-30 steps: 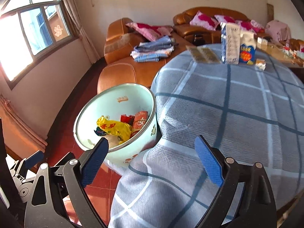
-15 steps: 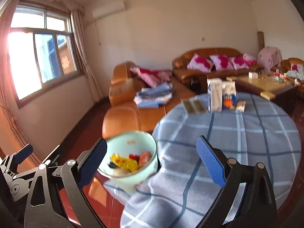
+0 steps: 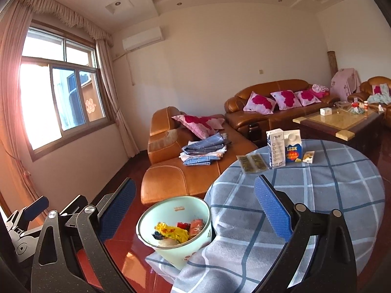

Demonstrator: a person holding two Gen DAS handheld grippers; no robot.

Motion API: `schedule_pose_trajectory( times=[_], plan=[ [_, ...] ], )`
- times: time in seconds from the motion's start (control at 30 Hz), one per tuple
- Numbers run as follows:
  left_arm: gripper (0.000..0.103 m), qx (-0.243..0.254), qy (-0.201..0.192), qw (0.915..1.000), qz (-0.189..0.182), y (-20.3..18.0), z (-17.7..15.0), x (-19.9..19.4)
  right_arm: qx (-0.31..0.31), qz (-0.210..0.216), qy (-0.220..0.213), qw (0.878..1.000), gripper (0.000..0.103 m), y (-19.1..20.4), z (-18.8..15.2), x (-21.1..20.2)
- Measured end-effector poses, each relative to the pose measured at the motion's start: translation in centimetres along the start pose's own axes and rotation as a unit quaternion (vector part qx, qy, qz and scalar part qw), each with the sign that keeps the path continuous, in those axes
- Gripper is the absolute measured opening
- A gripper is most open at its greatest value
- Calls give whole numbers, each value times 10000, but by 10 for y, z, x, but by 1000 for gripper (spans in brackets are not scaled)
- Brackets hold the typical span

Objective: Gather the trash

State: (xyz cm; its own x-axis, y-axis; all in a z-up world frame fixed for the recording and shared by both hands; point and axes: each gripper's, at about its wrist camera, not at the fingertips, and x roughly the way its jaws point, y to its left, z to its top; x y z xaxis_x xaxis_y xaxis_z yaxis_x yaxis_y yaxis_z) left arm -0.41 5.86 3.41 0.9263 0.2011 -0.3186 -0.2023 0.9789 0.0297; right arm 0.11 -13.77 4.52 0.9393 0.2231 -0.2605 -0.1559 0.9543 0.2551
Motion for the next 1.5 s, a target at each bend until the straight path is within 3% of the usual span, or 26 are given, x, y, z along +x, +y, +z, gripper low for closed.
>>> schedule_pose_trajectory(
  times=[1.5],
  plan=[
    [97, 13, -267, 9996, 98, 2, 6, -19, 101, -48, -104, 9999, 97, -6, 0, -15]
  ],
)
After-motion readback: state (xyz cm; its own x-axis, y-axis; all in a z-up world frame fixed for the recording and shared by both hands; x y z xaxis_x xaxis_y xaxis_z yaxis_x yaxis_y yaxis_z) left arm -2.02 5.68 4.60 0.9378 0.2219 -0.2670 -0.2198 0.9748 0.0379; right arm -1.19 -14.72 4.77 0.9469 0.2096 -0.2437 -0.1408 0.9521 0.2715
